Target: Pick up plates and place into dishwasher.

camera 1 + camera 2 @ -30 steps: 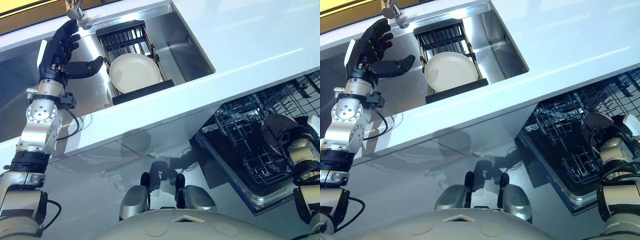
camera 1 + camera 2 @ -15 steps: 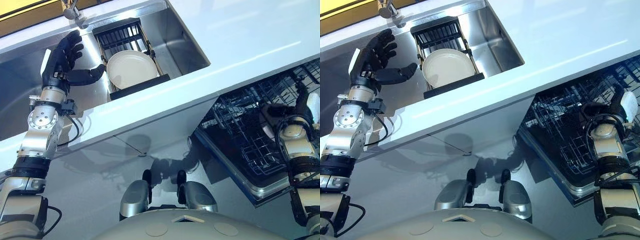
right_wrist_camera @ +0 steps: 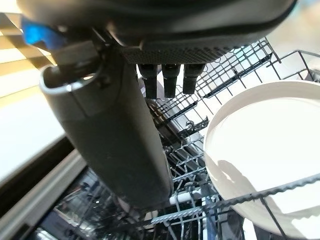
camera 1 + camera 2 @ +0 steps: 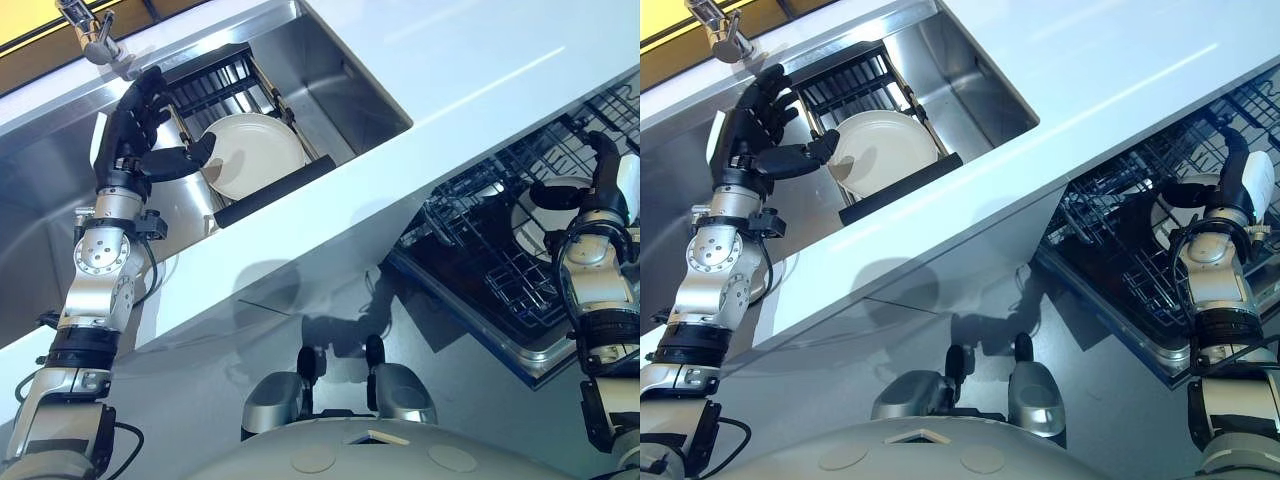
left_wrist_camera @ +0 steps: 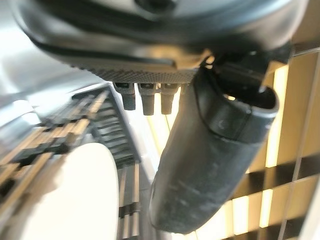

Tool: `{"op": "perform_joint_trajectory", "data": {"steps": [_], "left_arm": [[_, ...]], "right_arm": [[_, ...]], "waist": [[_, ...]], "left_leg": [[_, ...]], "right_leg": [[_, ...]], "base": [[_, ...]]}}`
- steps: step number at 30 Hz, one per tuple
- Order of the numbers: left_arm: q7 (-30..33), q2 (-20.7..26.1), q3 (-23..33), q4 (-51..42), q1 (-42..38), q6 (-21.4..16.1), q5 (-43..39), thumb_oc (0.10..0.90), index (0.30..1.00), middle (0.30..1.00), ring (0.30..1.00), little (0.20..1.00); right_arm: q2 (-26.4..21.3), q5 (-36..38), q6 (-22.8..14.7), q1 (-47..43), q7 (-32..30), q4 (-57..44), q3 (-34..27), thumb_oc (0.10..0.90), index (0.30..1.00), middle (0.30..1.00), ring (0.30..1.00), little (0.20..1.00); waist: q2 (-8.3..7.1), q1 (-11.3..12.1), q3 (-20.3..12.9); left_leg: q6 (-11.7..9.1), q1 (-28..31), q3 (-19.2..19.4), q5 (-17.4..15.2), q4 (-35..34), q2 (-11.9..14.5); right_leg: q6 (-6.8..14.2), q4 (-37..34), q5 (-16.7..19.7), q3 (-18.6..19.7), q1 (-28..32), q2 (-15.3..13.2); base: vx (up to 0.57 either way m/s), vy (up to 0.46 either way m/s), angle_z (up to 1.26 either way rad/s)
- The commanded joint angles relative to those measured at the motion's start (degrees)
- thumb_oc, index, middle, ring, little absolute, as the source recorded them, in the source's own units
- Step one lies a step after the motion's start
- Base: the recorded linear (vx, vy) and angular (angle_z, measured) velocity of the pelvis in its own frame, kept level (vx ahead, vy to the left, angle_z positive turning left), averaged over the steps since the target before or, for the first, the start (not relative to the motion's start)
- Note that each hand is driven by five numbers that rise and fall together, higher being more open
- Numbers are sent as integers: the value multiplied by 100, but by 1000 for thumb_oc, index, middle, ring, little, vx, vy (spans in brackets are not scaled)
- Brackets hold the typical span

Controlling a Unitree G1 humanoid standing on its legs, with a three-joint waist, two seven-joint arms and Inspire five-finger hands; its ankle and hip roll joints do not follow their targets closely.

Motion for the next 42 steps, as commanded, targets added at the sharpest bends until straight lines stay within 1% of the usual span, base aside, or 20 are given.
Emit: {"op": "perform_joint_trajectory", "data": {"steps": [1,3,5,10,12,13,15,17,18,19,22,24,28,32,33,35,39,40,41,42], "left_arm": [[256,256,299,-503,-385,-575,317,800,900,900,900,900],[294,297,278,-477,-446,-531,398,800,900,900,900,900],[408,450,262,-360,-616,-448,701,800,900,900,900,900],[459,883,390,-65,-818,-61,1324,800,900,900,900,900],[301,1063,491,31,-779,118,1394,800,900,900,900,900],[159,1259,567,137,-734,287,1663,800,900,900,900,900],[1,1422,622,288,-671,419,1836,800,900,900,900,900],[-126,1635,676,512,-553,508,2026,800,900,900,900,900],[-148,1675,677,557,-528,533,2027,800,900,900,900,900],[-353,1779,704,733,-440,665,2104,800,900,900,900,900],[-618,1875,693,1008,-402,939,2260,800,900,900,900,900],[-893,1995,576,1383,-455,1328,2532,800,900,900,900,900],[-1411,2089,491,1869,-469,1657,2623,800,900,900,900,900],[-1985,2034,491,1988,-437,1896,2368,800,900,900,900,900],[-2262,1986,435,2017,-462,2069,2199,800,900,900,900,900],[-2641,1898,332,2067,-501,2219,1966,800,900,900,900,900],[-3408,1705,150,2041,-448,2499,1674,800,900,900,900,900],[-3533,1674,135,2014,-421,2526,1522,707,820,820,820,807],[-3664,1602,129,1946,-367,2551,1292,396,554,554,554,496],[-3779,1555,118,1884,-339,2548,1119,317,486,486,486,417]], "right_arm": [[-385,317,-768,-211,59,-487,-235,800,900,900,900,900],[-341,367,-873,-194,137,-582,-254,800,900,900,900,900],[-235,393,-1059,-94,309,-883,-288,800,900,900,900,900],[53,366,-1236,133,791,-1391,-238,800,900,900,900,900],[155,379,-1269,263,972,-1594,-206,800,900,900,900,900],[241,434,-1319,384,1161,-1786,-150,800,900,900,900,900],[356,519,-1355,551,1375,-1993,-109,800,900,900,900,900],[454,622,-1427,769,1606,-2182,-60,800,900,900,900,900],[487,632,-1444,805,1665,-2195,-44,800,900,900,900,900],[567,672,-1424,913,1847,-2210,-1,800,900,900,900,900],[621,635,-1343,1044,1970,-2237,97,800,900,900,900,900],[617,556,-1241,1140,2088,-2248,194,800,900,900,900,900],[568,502,-1160,1352,2286,-2283,171,800,900,900,900,900],[532,412,-1172,1499,2372,-2310,98,800,900,900,900,900],[516,392,-1189,1517,2362,-2328,85,800,900,900,900,900],[522,387,-1207,1543,2353,-2352,57,800,900,900,900,900],[540,403,-1166,1609,2414,-2377,5,800,900,900,900,900],[544,413,-1149,1623,2429,-2382,0,800,900,900,900,900],[551,436,-1131,1648,2452,-2372,-12,800,900,900,900,900],[564,459,-1110,1658,2456,-2365,-8,800,900,900,900,900]], "waist": [[-77,-91,-894],[-69,-113,-903],[-47,-192,-926],[50,-188,-985],[87,-151,-998],[135,-133,-1005],[167,-122,-1023],[186,-77,-1075],[177,-60,-1081],[155,-26,-1091],[159,-39,-1090],[166,-101,-1074],[150,-206,-1014],[122,-285,-927],[113,-320,-865],[107,-358,-792],[120,-369,-765],[118,-364,-774],[112,-353,-792],[111,-346,-801]], "left_leg": [[93,-349,49,-662,578,-275],[124,-293,74,-659,495,-302],[160,-191,132,-666,348,-364],[150,-105,414,-620,113,-364],[160,-113,552,-596,69,-338],[192,-138,652,-570,38,-312],[243,-193,736,-541,26,-301],[267,-300,839,-495,32,-287],[262,-315,869,-492,44,-292],[257,-341,966,-507,82,-299],[265,-331,1010,-524,106,-286],[273,-299,1072,-560,134,-290],[289,-312,1197,-642,246,-322],[304,-370,1308,-703,339,-349],[307,-401,1341,-716,366,-356],[314,-439,1375,-718,394,-348],[317,-506,1421,-682,433,-302],[314,-527,1416,-677,443,-297],[310,-542,1406,-676,452,-294],[307,-539,1398,-677,453,-293]], "right_leg": [[305,553,-576,-112,-266,-67],[364,609,-532,-85,-351,-110],[482,662,-309,-70,-550,-178],[526,663,-157,-451,-821,-183],[503,792,-185,-604,-872,-188],[466,965,-264,-693,-872,-164],[424,1151,-443,-708,-823,-116],[360,1060,-727,-832,-586,-87],[350,983,-746,-888,-522,-93],[363,796,-719,-999,-396,-118],[361,616,-728,-970,-277,-92],[377,517,-710,-961,-252,-82],[425,387,-591,-925,-304,-102],[505,320,-412,-906,-477,-149],[552,324,-328,-886,-589,-179],[591,390,-265,-854,-734,-216],[586,552,-327,-836,-798,-234],[583,549,-343,-831,-782,-233],[582,524,-340,-827,-761,-236],[581,514,-331,-829,-751,-239]], "base": [[-105,333,-35],[-66,229,-31],[-75,301,-22],[-34,190,-39],[-31,116,-57],[-27,100,-53],[-32,109,-52],[-20,80,-30],[30,54,-17],[59,38,-19],[83,58,-34],[115,95,-30],[95,94,-24],[37,65,-6],[-6,48,-14],[-7,36,-17],[8,-5,-7],[7,-41,-11],[11,-55,-9],[24,-86,-5]]}}
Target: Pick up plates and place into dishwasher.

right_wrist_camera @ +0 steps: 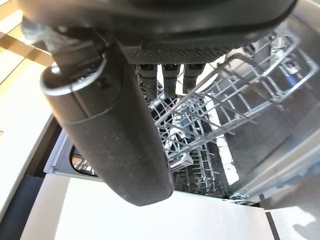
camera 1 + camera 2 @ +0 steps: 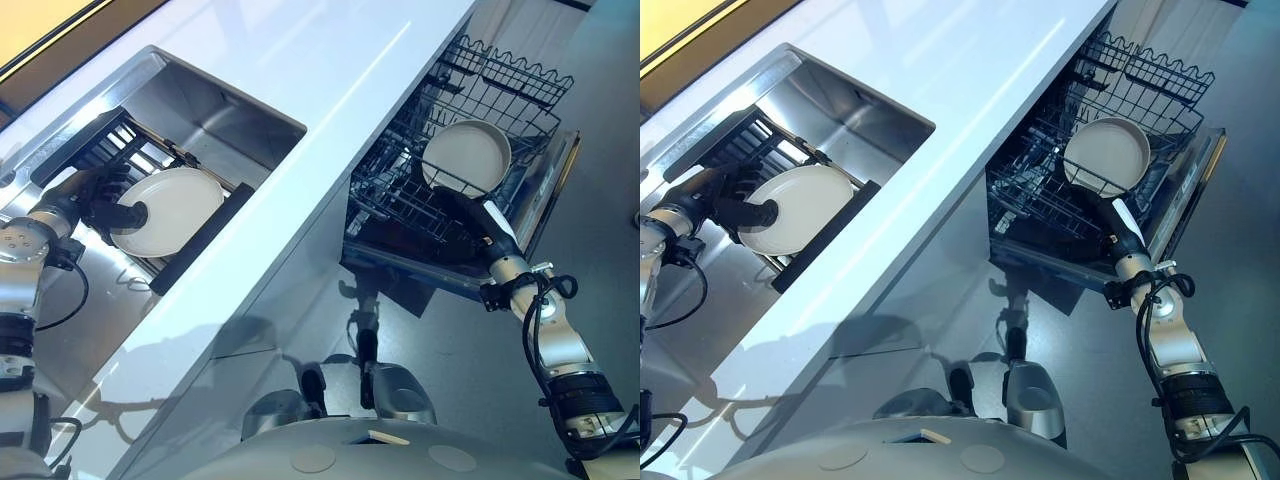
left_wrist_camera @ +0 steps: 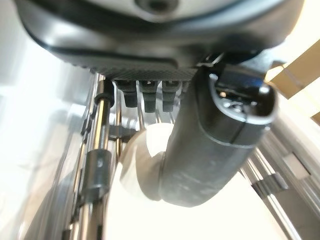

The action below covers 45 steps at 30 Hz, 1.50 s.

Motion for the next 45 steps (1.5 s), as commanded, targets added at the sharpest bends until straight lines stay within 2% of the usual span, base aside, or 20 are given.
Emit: {"op": "perform_joint_trajectory", "data": {"steps": [1,6,12,18,26,31,32,34,35,36,39,42,45], "left_arm": [[-1023,-212,-327,-24,-26,43,-1273,103,302,302,302,203],[-1393,-418,-324,-564,115,-21,-2129,100,300,300,300,200],[-1017,-703,-258,-1435,252,-536,-3227,100,300,300,300,200],[-515,-831,-206,-1726,206,-1170,-3405,100,300,300,300,200],[-430,-828,-212,-1983,211,-1537,-3280,100,300,300,300,200],[471,-955,47,-2211,267,-1892,-3176,100,300,300,300,200],[1004,-1006,214,-2300,289,-2043,-2977,100,300,300,300,200],[1626,-1091,404,-2330,324,-2324,-2469,100,300,300,300,200],[2192,-1082,538,-2334,339,-2524,-2235,100,300,300,300,200],[2352,-1082,603,-2328,357,-2624,-2083,100,300,300,300,200],[3384,-1061,1095,-2524,571,-3246,-1241,100,300,300,300,200],[4222,-1068,1602,-2938,785,-3606,-589,100,300,300,300,200],[5451,-1102,1813,-3401,885,-3852,683,100,300,300,300,200]], "right_arm": [[-172,109,-384,-331,-18,-518,-499,800,900,900,900,900],[-50,218,-413,-292,-35,-449,-423,800,900,900,900,900],[178,246,-494,-344,-68,-249,-131,800,900,900,900,900],[286,386,-542,-403,-74,-196,136,800,900,900,900,900],[199,708,-702,-512,-266,-405,82,800,900,900,900,900],[136,955,-979,-673,-778,-870,-304,800,900,900,900,900],[158,965,-1189,-736,-964,-1018,-479,800,900,900,900,900],[160,934,-1403,-818,-1198,-1213,-655,800,900,900,900,900],[156,932,-1490,-849,-1322,-1351,-778,800,900,900,900,900],[154,904,-1527,-865,-1385,-1414,-832,800,900,900,900,900],[100,858,-1769,-899,-1695,-1807,-1195,800,900,900,900,900],[99,836,-1938,-858,-1667,-2150,-1577,800,900,900,900,900],[106,1056,-2028,-855,-1417,-2475,-1711,800,900,900,900,900]], "waist": [[32,-63,-372],[43,3,-451],[91,145,-579],[97,213,-695],[94,251,-772],[73,258,-805],[61,263,-817],[44,283,-839],[36,296,-855],[31,304,-863],[-4,349,-914],[-37,372,-973],[-84,375,-1036]], "left_leg": [[100,-811,-201,-390,741,-246],[95,-790,-285,-370,702,-244],[41,-710,-396,-299,596,-192],[-32,-643,-525,-206,498,-130],[-172,-561,-714,-35,277,-38],[-215,-523,-770,-8,254,-5],[-229,-511,-774,-9,246,0],[-251,-490,-813,10,201,1],[-256,-487,-825,24,179,4],[-261,-486,-833,29,169,5],[-274,-486,-883,65,98,26],[-318,-481,-927,97,15,34],[-336,-462,-983,91,-17,28]], "right_leg": [[800,792,-844,-246,-239,-454],[793,757,-907,-253,-111,-426],[702,773,-1088,-430,93,-372],[562,722,-1250,-506,324,-233],[420,496,-1295,-570,568,-54],[331,378,-1314,-590,700,16],[314,340,-1323,-601,738,33],[285,278,-1326,-614,790,62],[271,251,-1333,-626,816,73],[265,244,-1338,-632,826,77],[224,218,-1377,-662,861,99],[193,188,-1409,-664,885,131],[155,167,-1436,-648,916,158]], "base": [[20,-93,-1],[-6,-104,4],[-33,-148,10],[-46,-160,1],[-46,-132,13],[-45,-93,10],[-39,-86,10],[-28,-69,8],[-17,-48,6],[-18,-52,6],[-16,-42,-1],[-18,-29,5],[-11,-26,9]]}}
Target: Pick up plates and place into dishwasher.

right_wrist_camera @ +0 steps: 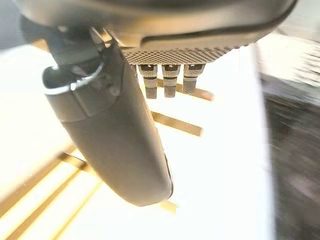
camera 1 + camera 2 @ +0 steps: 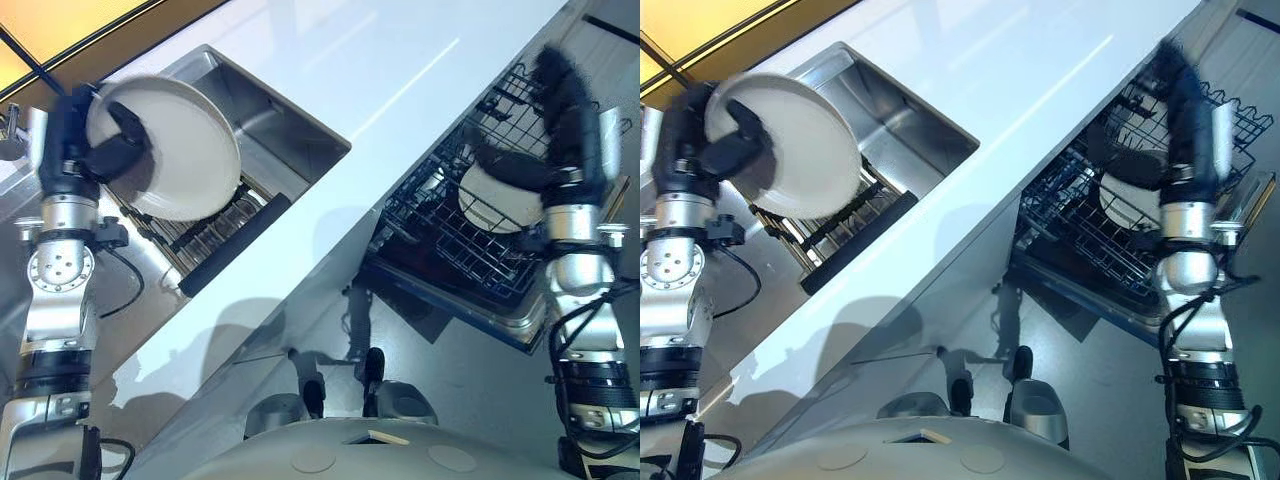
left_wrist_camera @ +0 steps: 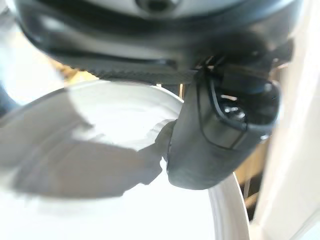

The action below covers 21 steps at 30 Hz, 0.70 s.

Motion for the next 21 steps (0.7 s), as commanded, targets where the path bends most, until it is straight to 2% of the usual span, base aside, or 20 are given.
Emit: {"op": "perform_joint_trajectory", "data": {"steps": [1,3,4,6,8,13,21], "left_arm": [[1730,570,674,-736,-126,-1176,1479,100,300,300,300,200],[2048,586,671,-897,-166,-1205,1837,100,300,300,300,200],[2365,584,643,-1054,-235,-1314,2178,100,300,300,300,200],[2591,546,535,-1228,-372,-1386,2473,100,300,300,300,200],[2744,504,272,-1335,-605,-1498,2694,100,300,300,300,200],[2921,348,-684,-1327,-1293,-1460,3150,100,300,300,300,200],[3122,-115,-2201,-1054,-2177,-1182,3848,100,300,300,300,200]], "right_arm": [[-151,404,-723,-350,194,-546,-139,800,900,900,900,900],[-165,740,-633,-389,467,-692,-138,800,900,900,900,900],[-128,1087,-535,-446,847,-811,-70,800,900,900,900,900],[-62,1629,-218,-557,1441,-1001,127,800,900,900,900,900],[-40,1933,35,-731,1767,-1130,451,800,900,900,900,900],[159,2477,429,-1375,1963,-1177,1306,800,900,900,900,900],[740,2766,515,-1948,1782,-973,2329,800,900,900,900,900]], "waist": [[-134,69,-972],[-158,60,-1001],[-177,63,-1034],[-205,66,-1074],[-234,62,-1107],[-271,61,-1157],[-261,-3,-1187]], "left_leg": [[-294,-680,-74,115,91,-78],[-301,-684,-85,115,95,-78],[-313,-674,-97,112,91,-76],[-328,-668,-116,113,91,-73],[-335,-663,-136,112,90,-75],[-340,-626,-158,113,71,-78],[-308,-565,-102,96,72,-81]], "right_leg": [[153,785,-1439,-67,233,168],[136,785,-1445,-69,237,174],[133,792,-1451,-72,246,180],[124,809,-1457,-79,248,183],[115,824,-1462,-82,248,186],[116,828,-1459,-94,284,202],[146,821,-1420,-53,314,235]], "base": [[-9,-31,8],[-5,-26,7],[-4,-28,7],[-6,-33,6],[-11,-31,7],[-5,-30,9],[0,-11,2]]}}
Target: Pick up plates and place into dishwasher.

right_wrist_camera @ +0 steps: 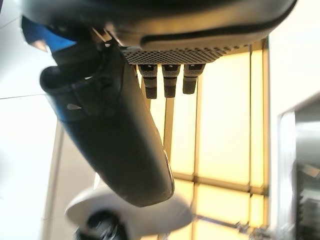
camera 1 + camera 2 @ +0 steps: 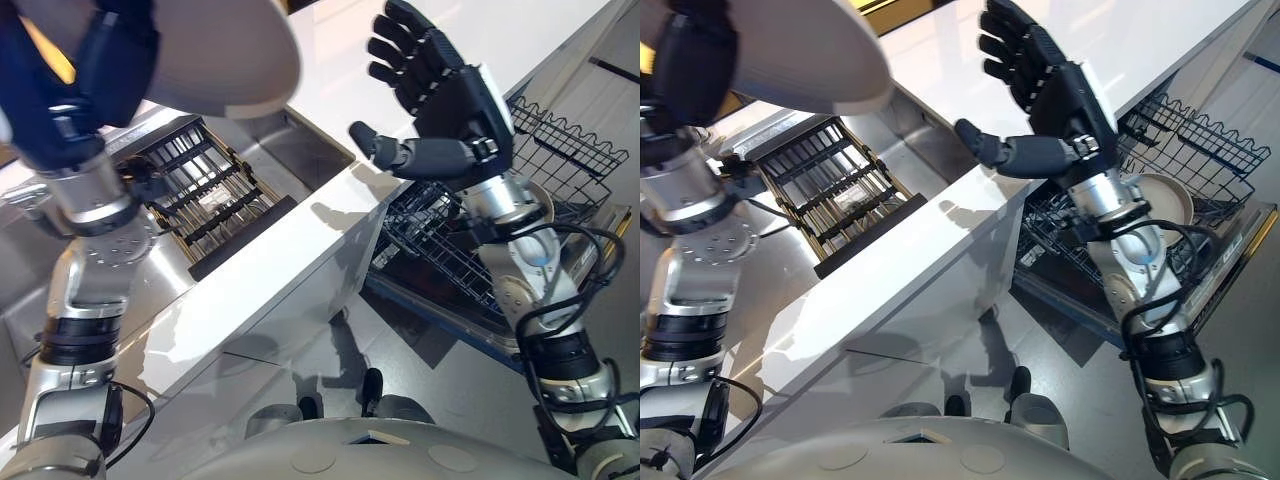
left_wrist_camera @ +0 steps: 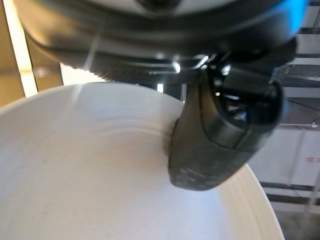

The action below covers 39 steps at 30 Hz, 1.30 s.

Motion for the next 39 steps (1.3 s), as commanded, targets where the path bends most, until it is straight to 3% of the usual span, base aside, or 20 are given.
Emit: {"op": "perform_joint_trajectory", "data": {"steps": [1,7,17,18,19,20,21,27,35,39], "left_arm": [[299,175,-385,340,-781,96,154,100,300,300,300,200],[124,-112,-948,590,-826,39,-17,100,300,300,300,200],[-58,-511,-1393,855,-721,-197,-153,100,300,300,300,200],[-112,-570,-1433,835,-703,-221,-199,100,300,300,300,200],[-184,-610,-1462,838,-694,-260,-297,100,300,300,300,200],[-204,-635,-1481,838,-697,-263,-306,100,300,300,300,200],[-237,-665,-1514,813,-701,-261,-356,100,300,300,300,200],[-837,-968,-1656,715,-502,-374,-1015,100,300,300,300,200],[-1846,-1311,-1987,556,-360,-884,-1695,100,300,300,300,200],[-2415,-1379,-2124,502,-313,-817,-2322,100,300,300,300,200]], "right_arm": [[381,449,-379,-722,-103,-193,-8,800,900,900,900,900],[635,404,-323,-758,-282,139,269,800,900,900,900,900],[810,193,-325,-726,-494,464,394,800,900,900,900,900],[820,183,-293,-701,-516,486,410,613,740,740,740,713],[831,166,-284,-693,-541,536,418,364,526,526,526,464],[836,162,-289,-693,-549,555,427,292,465,465,465,392],[849,167,-311,-689,-561,581,442,100,300,300,300,200],[967,51,-367,-558,-701,613,464,100,300,300,300,200],[1044,7,-401,-523,-1003,782,466,100,300,300,300,200],[1036,73,-508,-474,-1125,814,452,100,300,300,300,200]], "waist": [[-227,-118,-745],[-226,-147,-744],[-248,-167,-691],[-253,-169,-686],[-254,-167,-683],[-255,-168,-680],[-254,-168,-673],[-263,-156,-622],[-265,-140,-558],[-265,-139,-544]], "left_leg": [[-158,-553,106,-10,58,-177],[-128,-519,156,-18,62,-178],[-90,-480,172,-15,32,-182],[-87,-482,174,-11,30,-182],[-86,-482,175,-12,32,-182],[-84,-480,176,-12,31,-182],[-82,-478,176,-11,27,-182],[-69,-484,170,-14,36,-187],[-40,-474,123,-28,45,-211],[-32,-464,117,-24,27,-211]], "right_leg": [[186,817,-1394,-72,216,148],[195,789,-1357,-30,236,178],[197,767,-1337,15,260,203],[199,768,-1337,14,258,202],[200,768,-1337,11,261,200],[200,768,-1336,8,261,200],[202,769,-1336,4,261,200],[213,750,-1315,-13,261,193],[209,739,-1310,-4,282,200],[215,720,-1299,3,286,202]], "base": [[0,0,0],[0,0,0],[11,6,-4],[0,0,0],[0,0,0],[0,0,0],[0,0,0],[0,0,0],[0,0,0],[0,0,0]]}}
